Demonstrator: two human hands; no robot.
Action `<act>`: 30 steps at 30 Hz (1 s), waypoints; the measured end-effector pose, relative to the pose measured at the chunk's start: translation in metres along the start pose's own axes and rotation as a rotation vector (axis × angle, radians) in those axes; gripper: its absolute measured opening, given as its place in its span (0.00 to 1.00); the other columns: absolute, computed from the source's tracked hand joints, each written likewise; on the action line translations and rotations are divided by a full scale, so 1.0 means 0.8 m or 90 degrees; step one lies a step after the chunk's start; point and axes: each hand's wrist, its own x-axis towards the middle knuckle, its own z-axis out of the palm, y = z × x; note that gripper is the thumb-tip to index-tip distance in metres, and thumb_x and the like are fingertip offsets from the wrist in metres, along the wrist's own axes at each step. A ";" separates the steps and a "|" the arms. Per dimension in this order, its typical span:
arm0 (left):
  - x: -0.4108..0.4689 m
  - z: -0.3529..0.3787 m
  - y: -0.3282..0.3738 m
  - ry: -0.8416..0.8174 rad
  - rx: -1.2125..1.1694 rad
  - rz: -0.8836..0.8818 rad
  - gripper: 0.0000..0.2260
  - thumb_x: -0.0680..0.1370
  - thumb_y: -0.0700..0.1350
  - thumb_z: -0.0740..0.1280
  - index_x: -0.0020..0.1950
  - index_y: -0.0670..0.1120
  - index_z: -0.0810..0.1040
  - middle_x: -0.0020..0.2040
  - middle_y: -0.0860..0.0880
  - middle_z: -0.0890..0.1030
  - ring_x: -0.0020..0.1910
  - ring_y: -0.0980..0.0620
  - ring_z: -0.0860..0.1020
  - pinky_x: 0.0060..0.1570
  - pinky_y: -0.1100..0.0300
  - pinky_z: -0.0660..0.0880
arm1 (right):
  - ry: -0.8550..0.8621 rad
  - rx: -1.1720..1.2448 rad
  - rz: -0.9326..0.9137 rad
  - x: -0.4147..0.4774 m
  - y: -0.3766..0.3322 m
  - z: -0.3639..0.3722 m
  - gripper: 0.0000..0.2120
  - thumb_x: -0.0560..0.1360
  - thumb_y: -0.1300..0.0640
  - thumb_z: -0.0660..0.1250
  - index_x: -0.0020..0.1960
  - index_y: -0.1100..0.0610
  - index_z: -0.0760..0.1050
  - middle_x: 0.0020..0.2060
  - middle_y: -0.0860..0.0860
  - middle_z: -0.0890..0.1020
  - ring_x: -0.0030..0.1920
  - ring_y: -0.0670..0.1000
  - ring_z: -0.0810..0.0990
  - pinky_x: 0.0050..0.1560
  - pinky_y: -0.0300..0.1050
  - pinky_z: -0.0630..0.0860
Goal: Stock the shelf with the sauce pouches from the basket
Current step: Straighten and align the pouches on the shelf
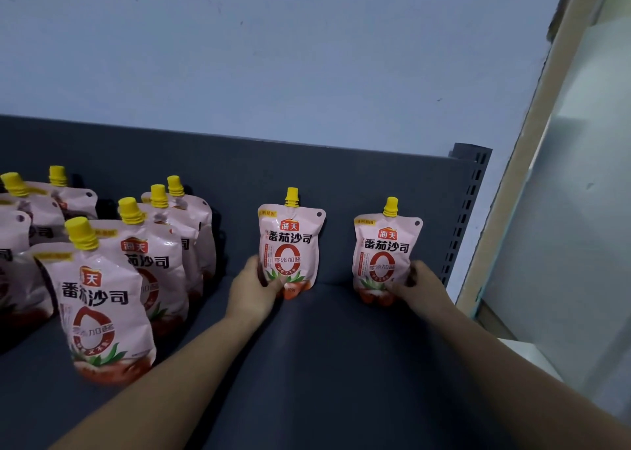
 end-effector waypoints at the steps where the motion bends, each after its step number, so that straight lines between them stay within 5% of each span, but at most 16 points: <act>1: -0.001 0.000 -0.001 -0.001 -0.004 -0.007 0.22 0.73 0.40 0.71 0.65 0.42 0.70 0.61 0.44 0.78 0.59 0.47 0.76 0.55 0.58 0.71 | 0.004 0.009 0.005 -0.002 0.001 0.000 0.21 0.73 0.59 0.70 0.62 0.59 0.67 0.57 0.54 0.77 0.51 0.49 0.74 0.47 0.41 0.71; 6: 0.000 -0.006 -0.010 0.010 -0.002 -0.039 0.29 0.70 0.43 0.74 0.66 0.41 0.66 0.63 0.43 0.75 0.61 0.45 0.75 0.61 0.49 0.73 | 0.097 0.092 0.001 -0.022 -0.006 0.000 0.19 0.71 0.61 0.71 0.56 0.59 0.65 0.49 0.52 0.74 0.49 0.51 0.75 0.40 0.39 0.72; 9: -0.008 -0.008 -0.014 0.012 0.035 -0.046 0.29 0.70 0.44 0.73 0.67 0.40 0.65 0.65 0.43 0.73 0.63 0.46 0.73 0.62 0.51 0.71 | 0.220 0.008 -0.128 -0.037 -0.018 0.009 0.10 0.73 0.60 0.69 0.48 0.57 0.67 0.43 0.52 0.75 0.45 0.52 0.76 0.39 0.44 0.75; 11: -0.022 -0.010 -0.005 0.024 0.044 -0.014 0.26 0.71 0.43 0.72 0.65 0.41 0.67 0.62 0.47 0.73 0.60 0.49 0.73 0.58 0.58 0.70 | 0.149 -0.041 -0.239 -0.048 -0.039 0.024 0.09 0.71 0.62 0.69 0.46 0.55 0.70 0.40 0.48 0.75 0.42 0.47 0.75 0.42 0.41 0.73; 14: -0.051 -0.028 0.031 0.064 0.047 0.134 0.17 0.72 0.39 0.70 0.59 0.45 0.72 0.55 0.51 0.77 0.56 0.53 0.76 0.57 0.59 0.73 | 0.005 -0.055 -0.375 -0.062 -0.087 0.054 0.10 0.69 0.64 0.69 0.45 0.53 0.71 0.38 0.45 0.74 0.41 0.43 0.74 0.41 0.35 0.69; 17: -0.079 -0.071 0.081 0.094 0.110 0.300 0.16 0.73 0.39 0.65 0.60 0.45 0.73 0.57 0.51 0.78 0.57 0.55 0.76 0.59 0.57 0.73 | -0.062 -0.010 -0.464 -0.072 -0.136 0.083 0.08 0.69 0.65 0.68 0.46 0.58 0.74 0.42 0.50 0.79 0.44 0.49 0.76 0.47 0.41 0.72; 22: -0.128 -0.213 0.148 0.280 0.378 0.515 0.16 0.70 0.42 0.63 0.57 0.43 0.76 0.51 0.49 0.81 0.52 0.52 0.75 0.55 0.57 0.68 | -0.046 0.033 -0.663 -0.114 -0.236 0.124 0.07 0.70 0.60 0.65 0.48 0.58 0.75 0.45 0.52 0.78 0.48 0.51 0.75 0.50 0.41 0.69; 24: -0.151 -0.279 0.152 0.329 0.514 0.460 0.16 0.70 0.44 0.62 0.57 0.45 0.76 0.50 0.51 0.80 0.51 0.49 0.76 0.53 0.56 0.67 | -0.043 0.080 -0.741 -0.145 -0.281 0.141 0.09 0.69 0.61 0.63 0.48 0.59 0.75 0.46 0.54 0.79 0.49 0.53 0.75 0.50 0.43 0.70; 30: -0.237 -0.450 0.068 0.274 0.841 0.005 0.23 0.73 0.52 0.65 0.67 0.49 0.66 0.62 0.49 0.73 0.62 0.46 0.71 0.62 0.53 0.61 | -0.189 0.053 -0.912 -0.253 -0.398 0.242 0.13 0.70 0.61 0.65 0.55 0.59 0.75 0.49 0.53 0.79 0.52 0.52 0.75 0.52 0.42 0.68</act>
